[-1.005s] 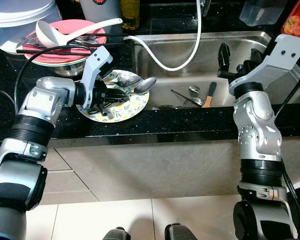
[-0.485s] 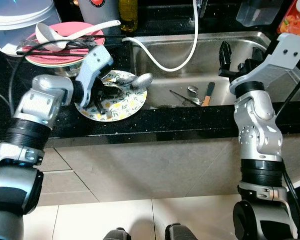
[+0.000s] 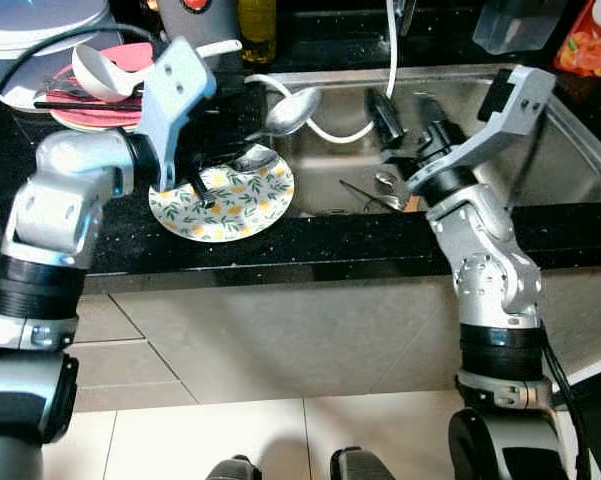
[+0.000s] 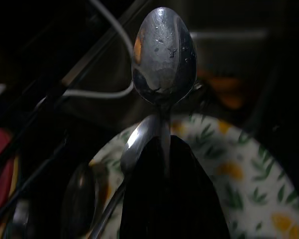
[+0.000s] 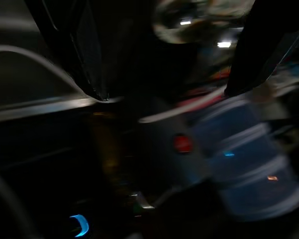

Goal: Kitchen organization

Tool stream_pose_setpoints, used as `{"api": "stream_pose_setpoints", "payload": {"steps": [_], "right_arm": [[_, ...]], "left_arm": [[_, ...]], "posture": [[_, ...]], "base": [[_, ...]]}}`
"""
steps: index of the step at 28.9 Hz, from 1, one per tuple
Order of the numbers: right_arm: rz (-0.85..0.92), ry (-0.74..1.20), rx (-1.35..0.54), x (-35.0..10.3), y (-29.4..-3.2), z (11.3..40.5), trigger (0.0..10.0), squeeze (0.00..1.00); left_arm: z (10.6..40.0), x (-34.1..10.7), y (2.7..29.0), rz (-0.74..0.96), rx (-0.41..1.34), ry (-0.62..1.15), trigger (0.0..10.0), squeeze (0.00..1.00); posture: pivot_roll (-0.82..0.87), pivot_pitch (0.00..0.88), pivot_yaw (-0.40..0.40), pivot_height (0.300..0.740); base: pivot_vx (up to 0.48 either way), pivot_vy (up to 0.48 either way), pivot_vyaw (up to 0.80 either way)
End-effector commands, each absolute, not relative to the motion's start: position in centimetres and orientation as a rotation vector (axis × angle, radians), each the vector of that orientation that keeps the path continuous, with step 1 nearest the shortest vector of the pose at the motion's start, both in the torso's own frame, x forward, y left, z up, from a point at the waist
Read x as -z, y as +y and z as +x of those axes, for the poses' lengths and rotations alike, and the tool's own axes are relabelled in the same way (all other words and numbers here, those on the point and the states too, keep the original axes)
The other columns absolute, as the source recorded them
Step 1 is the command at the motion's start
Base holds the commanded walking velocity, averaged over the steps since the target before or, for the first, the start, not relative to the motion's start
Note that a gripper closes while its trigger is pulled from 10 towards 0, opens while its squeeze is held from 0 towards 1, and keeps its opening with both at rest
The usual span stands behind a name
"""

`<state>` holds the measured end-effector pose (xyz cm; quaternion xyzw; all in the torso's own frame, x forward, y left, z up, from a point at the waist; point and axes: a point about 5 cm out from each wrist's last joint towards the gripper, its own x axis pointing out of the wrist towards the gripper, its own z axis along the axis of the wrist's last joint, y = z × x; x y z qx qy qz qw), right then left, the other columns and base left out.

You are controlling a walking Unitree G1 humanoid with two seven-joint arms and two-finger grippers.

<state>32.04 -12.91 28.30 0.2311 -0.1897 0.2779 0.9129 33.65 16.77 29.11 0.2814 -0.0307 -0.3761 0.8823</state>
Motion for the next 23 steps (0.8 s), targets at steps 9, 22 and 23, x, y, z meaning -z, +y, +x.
{"api": "stream_pose_setpoints", "payload": {"steps": [9, 22, 23], "right_arm": [[0.557, -0.280, -0.724, -26.6, -11.2, 31.0, 10.0, 0.00], [0.640, -0.169, -0.748, -25.2, -8.8, 31.0, 10.0, 0.00], [0.640, -0.169, -0.748, -25.2, -8.8, 31.0, 10.0, 0.00]], "left_arm": [[33.4, -31.0, 15.0, 0.620, 0.697, -0.285, 10.0, 0.00], [33.2, -30.8, 12.8, 0.582, 0.755, -0.359, 10.0, 0.00], [33.2, -30.8, 12.8, 0.582, 0.755, -0.359, 10.0, 0.00]], "posture": [[0.06, 0.072, -0.020, 0.740], [0.06, 0.077, -0.024, 0.740], [0.06, 0.077, -0.024, 0.740]], "base": [[0.000, 0.000, 0.00], [0.000, 0.000, 0.00], [0.000, 0.000, 0.00]]}}
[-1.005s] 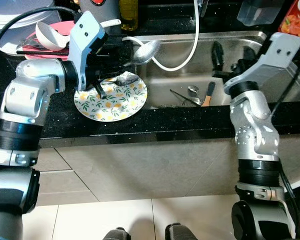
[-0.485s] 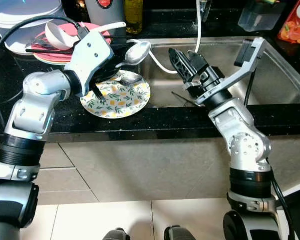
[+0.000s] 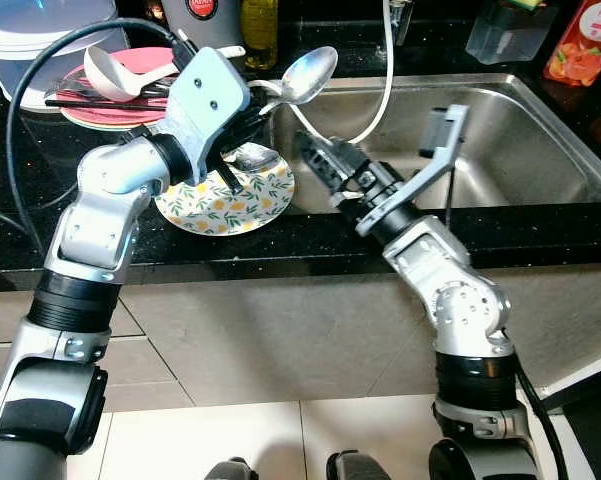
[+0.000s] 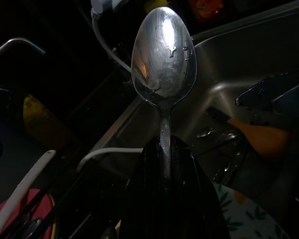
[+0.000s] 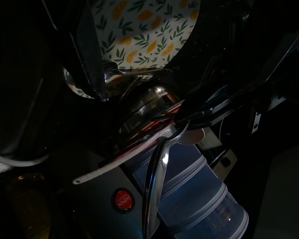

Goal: Kitchen organization

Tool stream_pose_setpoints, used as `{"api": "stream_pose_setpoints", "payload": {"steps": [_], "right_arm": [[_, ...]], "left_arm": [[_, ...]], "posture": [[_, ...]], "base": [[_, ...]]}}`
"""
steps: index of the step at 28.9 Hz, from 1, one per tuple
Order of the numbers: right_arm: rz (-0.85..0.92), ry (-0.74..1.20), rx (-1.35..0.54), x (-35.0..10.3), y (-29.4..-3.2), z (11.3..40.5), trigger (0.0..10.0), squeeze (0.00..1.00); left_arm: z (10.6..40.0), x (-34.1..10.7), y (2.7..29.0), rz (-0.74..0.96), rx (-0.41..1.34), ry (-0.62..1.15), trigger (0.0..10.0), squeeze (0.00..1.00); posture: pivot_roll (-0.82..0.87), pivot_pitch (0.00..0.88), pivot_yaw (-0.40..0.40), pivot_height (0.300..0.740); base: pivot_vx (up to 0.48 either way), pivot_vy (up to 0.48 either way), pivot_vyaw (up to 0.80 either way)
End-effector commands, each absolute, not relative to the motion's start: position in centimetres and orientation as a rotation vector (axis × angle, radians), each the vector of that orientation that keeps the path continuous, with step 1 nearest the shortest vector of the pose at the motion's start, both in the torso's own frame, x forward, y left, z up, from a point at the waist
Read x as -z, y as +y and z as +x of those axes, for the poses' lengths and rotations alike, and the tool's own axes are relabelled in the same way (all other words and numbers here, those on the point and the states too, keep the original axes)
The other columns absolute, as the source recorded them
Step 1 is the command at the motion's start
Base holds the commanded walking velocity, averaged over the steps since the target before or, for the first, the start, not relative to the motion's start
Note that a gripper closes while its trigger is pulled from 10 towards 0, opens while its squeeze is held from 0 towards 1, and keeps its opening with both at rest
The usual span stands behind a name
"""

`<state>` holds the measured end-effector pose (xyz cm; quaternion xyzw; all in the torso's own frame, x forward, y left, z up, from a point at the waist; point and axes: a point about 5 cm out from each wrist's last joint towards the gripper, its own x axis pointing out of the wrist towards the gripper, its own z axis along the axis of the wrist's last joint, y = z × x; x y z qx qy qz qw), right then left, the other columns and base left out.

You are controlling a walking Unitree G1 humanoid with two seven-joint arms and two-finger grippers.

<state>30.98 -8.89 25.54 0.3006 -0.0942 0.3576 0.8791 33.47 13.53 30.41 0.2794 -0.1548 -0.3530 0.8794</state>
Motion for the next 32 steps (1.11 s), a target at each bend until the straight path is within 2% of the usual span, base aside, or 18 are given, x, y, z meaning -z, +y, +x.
{"api": "stream_pose_setpoints", "payload": {"steps": [1, 8, 21, 23, 24, 25, 26, 27, 29, 32], "right_arm": [[0.650, -0.169, -0.750, -25.2, -8.8, 31.0, 10.0, 0.00], [0.707, -0.189, -0.763, -25.9, -8.4, 30.8, 10.0, 0.00], [0.735, -0.206, -0.781, -26.6, -8.0, 30.7, 10.0, 0.00], [0.730, -0.204, -0.775, -26.5, -7.9, 30.7, 8.1, 0.00], [0.730, -0.204, -0.775, -26.5, -7.9, 30.7, 8.1, 0.00], [0.730, -0.204, -0.774, -26.5, -7.9, 30.7, 7.0, 0.00], [0.731, -0.204, -0.773, -26.5, -7.9, 30.7, 5.0, 0.00], [0.732, -0.206, -0.773, -26.6, -7.9, 30.7, 2.5, 0.00], [0.732, -0.208, -0.773, -26.6, -7.9, 30.7, 0.0, 0.00], [0.732, -0.209, -0.774, -26.6, -7.9, 30.7, 0.0, 0.00]], "left_arm": [[33.1, -30.6, 12.6, 0.578, 0.765, -0.359, 10.0, 0.00], [33.0, -28.7, 10.8, 0.540, 0.834, -0.333, 10.0, 0.00], [32.7, -28.0, 9.1, 0.478, 0.894, -0.324, 10.0, 0.00], [32.5, -27.7, 8.6, 0.470, 0.919, -0.319, 10.0, 0.00], [32.5, -27.7, 8.6, 0.470, 0.919, -0.319, 10.0, 0.00], [32.4, -27.6, 8.5, 0.469, 0.924, -0.318, 10.0, 0.00], [32.4, -27.6, 8.5, 0.468, 0.924, -0.316, 10.0, 0.00], [32.5, -27.5, 8.6, 0.468, 0.922, -0.313, 10.0, 0.00], [32.6, -27.5, 8.6, 0.469, 0.920, -0.309, 10.0, 0.00], [32.5, -27.5, 8.6, 0.468, 0.920, -0.308, 10.0, 0.00]], "posture": [[0.06, 0.077, -0.023, 0.740], [0.05, 0.077, -0.025, 0.740], [0.05, 0.075, -0.027, 0.740], [0.05, 0.076, -0.028, 0.740], [0.05, 0.076, -0.028, 0.740], [0.05, 0.077, -0.027, 0.740], [0.05, 0.077, -0.027, 0.740], [0.05, 0.078, -0.026, 0.740], [0.05, 0.078, -0.026, 0.740], [0.05, 0.078, -0.026, 0.740]], "base": [[0.000, 0.000, 0.00], [0.000, 0.000, 0.00], [0.000, 0.000, 0.00], [0.000, 0.000, 0.00], [0.000, 0.000, 0.00], [0.000, 0.000, 0.00], [0.000, 0.000, 0.00], [0.000, 0.000, 0.00], [0.000, 0.000, 0.00], [0.000, 0.000, 0.00]]}}
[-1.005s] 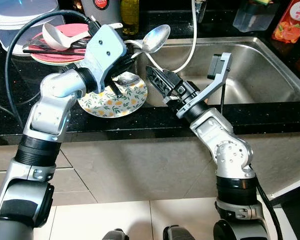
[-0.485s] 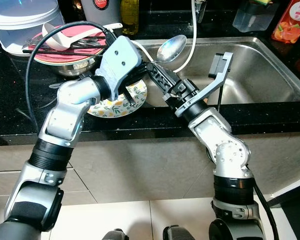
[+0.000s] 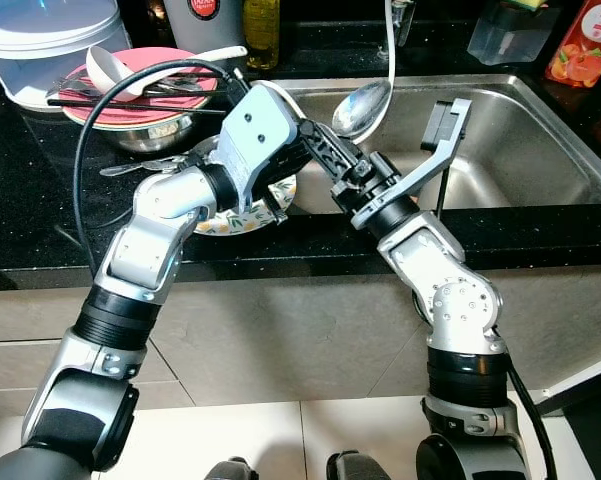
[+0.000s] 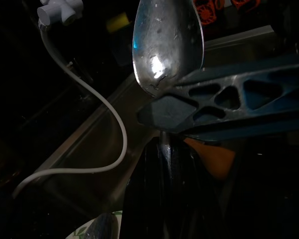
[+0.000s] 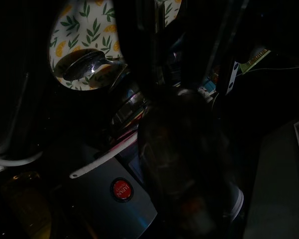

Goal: Kitchen organization

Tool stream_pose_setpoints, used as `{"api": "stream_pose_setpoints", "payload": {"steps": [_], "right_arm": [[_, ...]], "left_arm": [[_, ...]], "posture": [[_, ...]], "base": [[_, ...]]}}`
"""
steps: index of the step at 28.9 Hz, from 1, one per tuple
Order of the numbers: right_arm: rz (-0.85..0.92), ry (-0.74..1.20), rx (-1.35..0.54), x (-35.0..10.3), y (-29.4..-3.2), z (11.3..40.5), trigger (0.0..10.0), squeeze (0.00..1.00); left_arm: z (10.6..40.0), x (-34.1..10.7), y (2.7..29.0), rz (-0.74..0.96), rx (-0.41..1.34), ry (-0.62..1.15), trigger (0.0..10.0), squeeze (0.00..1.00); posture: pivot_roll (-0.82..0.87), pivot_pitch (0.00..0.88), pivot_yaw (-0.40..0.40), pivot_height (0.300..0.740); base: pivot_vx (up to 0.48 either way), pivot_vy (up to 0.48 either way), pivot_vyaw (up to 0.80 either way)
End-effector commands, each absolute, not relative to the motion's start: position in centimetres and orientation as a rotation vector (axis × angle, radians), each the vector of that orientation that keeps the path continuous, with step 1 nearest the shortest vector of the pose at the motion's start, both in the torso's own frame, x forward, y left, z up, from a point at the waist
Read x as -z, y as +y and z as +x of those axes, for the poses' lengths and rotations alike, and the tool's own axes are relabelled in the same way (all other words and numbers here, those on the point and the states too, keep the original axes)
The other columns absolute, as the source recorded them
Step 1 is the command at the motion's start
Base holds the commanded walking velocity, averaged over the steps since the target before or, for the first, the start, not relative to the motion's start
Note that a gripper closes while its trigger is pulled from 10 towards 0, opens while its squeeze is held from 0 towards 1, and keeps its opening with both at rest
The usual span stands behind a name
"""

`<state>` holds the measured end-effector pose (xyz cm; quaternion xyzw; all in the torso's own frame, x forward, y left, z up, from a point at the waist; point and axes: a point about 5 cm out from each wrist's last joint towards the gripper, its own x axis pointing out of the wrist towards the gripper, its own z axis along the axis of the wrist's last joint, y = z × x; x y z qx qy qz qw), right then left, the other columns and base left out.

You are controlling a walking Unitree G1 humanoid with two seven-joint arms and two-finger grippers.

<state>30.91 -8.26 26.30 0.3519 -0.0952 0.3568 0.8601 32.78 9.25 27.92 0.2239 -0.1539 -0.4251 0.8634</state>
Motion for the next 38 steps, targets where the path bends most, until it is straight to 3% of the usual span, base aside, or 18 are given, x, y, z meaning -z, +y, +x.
{"api": "stream_pose_setpoints", "payload": {"steps": [1, 13, 14, 20, 21, 25, 32, 35, 38], "right_arm": [[0.731, -0.210, -0.775, -26.6, -7.9, 30.6, 0.0, 0.00], [0.731, -0.208, -0.768, -26.6, -8.1, 30.8, 0.0, 0.00], [0.718, -0.202, -0.759, -26.5, -8.1, 30.9, 10.0, 0.00], [0.665, -0.208, -0.675, -26.4, -8.8, 31.7, 10.0, 0.00], [0.661, -0.217, -0.640, -26.4, -9.3, 32.1, 10.0, 0.00], [0.640, -0.269, -0.430, -27.1, -12.3, 34.3, 10.0, 0.00], [0.554, -0.293, -0.178, -27.2, -15.8, 36.6, 10.0, 0.00], [0.414, -0.256, -0.019, -26.5, -17.7, 37.8, 10.0, 0.00], [0.218, -0.064, 0.084, -23.2, -18.7, 39.0, 10.0, 0.00]], "left_arm": [[32.5, -27.4, 8.6, 0.468, 0.920, -0.307, 10.0, 0.00], [32.6, -27.3, 8.8, 0.477, 0.905, -0.306, 10.0, 0.00], [32.6, -27.3, 8.8, 0.458, 0.906, -0.300, 10.0, 1.00], [32.6, -27.8, 9.0, 0.416, 0.889, -0.308, 10.0, 1.00], [32.5, -28.1, 9.2, 0.400, 0.882, -0.319, 10.0, 0.00], [32.0, -29.9, 10.1, 0.300, 0.869, -0.393, 10.0, 0.00], [31.8, -30.7, 11.1, 0.272, 0.823, -0.414, 10.0, 0.00], [31.8, -30.6, 11.5, 0.279, 0.791, -0.406, 10.0, 0.00], [31.8, -30.4, 12.0, 0.292, 0.754, -0.387, 10.0, 0.00]], "posture": [[0.05, 0.079, -0.026, 0.740], [0.05, 0.082, -0.026, 0.740], [0.05, 0.083, -0.027, 0.740], [0.05, 0.083, -0.027, 0.740], [0.05, 0.083, -0.027, 0.740], [0.07, 0.087, -0.030, 0.740], [0.09, 0.084, -0.036, 0.740], [0.10, 0.082, -0.039, 0.740], [0.11, 0.079, -0.043, 0.740]], "base": [[0.000, 0.000, 0.00], [0.000, 0.000, 0.00], [0.000, 0.000, 0.00], [0.000, 0.000, 0.00], [0.000, 0.000, 0.00], [0.000, 0.000, 0.00], [0.000, 0.000, 0.00], [0.000, 0.000, 0.00], [0.000, 0.000, 0.00]]}}
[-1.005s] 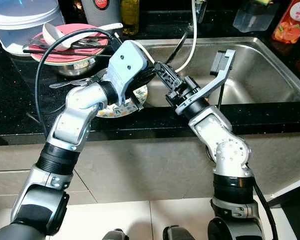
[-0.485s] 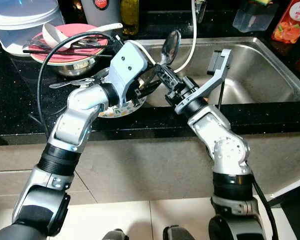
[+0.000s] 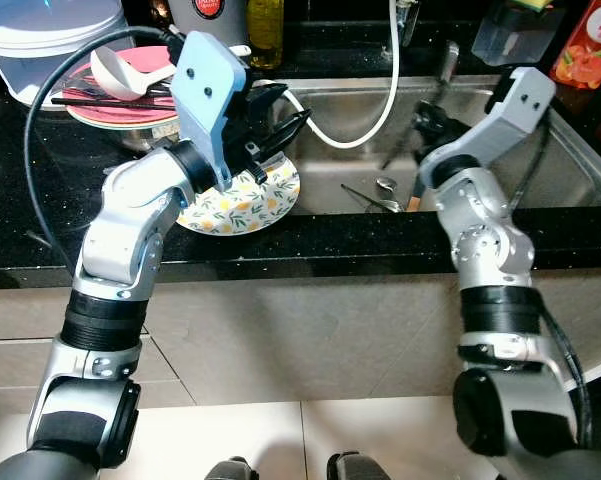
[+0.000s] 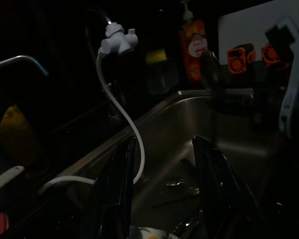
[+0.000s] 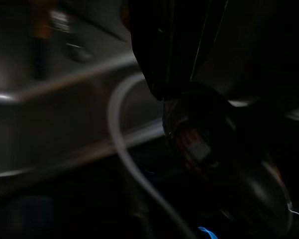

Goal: Kitchen organization

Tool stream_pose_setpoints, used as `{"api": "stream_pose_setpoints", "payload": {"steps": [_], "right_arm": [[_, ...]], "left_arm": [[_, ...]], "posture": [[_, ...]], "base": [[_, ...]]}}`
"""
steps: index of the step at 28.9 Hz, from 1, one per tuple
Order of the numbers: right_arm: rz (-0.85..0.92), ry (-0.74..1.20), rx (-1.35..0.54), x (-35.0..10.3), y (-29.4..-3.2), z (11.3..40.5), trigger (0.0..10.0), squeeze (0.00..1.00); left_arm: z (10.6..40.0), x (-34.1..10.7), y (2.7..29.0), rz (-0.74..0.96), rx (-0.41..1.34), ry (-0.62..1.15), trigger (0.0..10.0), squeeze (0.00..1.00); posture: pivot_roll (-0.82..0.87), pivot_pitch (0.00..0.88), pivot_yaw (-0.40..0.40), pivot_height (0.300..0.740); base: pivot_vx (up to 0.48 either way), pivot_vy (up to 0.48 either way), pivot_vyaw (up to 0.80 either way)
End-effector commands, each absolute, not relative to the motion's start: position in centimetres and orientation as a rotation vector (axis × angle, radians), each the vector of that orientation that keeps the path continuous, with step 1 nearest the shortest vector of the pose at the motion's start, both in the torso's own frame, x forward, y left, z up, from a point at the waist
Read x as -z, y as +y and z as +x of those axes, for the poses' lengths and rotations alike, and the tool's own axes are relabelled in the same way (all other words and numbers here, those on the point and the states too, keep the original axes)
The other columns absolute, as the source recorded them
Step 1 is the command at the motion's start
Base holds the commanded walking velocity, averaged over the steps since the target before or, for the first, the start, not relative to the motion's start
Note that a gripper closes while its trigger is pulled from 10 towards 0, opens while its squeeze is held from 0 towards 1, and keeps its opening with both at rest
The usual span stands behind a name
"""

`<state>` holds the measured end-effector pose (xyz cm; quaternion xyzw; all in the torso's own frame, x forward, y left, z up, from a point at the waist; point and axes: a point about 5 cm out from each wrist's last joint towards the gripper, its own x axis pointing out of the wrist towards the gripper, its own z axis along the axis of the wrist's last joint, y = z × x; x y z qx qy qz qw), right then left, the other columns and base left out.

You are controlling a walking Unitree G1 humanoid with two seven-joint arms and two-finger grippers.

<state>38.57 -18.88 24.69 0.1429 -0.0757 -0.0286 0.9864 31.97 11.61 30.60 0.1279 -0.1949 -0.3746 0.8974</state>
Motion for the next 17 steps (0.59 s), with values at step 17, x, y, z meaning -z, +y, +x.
{"api": "stream_pose_setpoints", "payload": {"steps": [17], "right_arm": [[0.306, 0.380, -0.015, -14.8, -18.5, 39.2, 10.0, 0.00]], "left_arm": [[31.8, -30.3, 12.8, 0.273, 0.686, -0.373, 10.0, 0.00]], "posture": [[0.10, 0.070, -0.058, 0.740]], "base": [[0.000, 0.000, 0.00]]}}
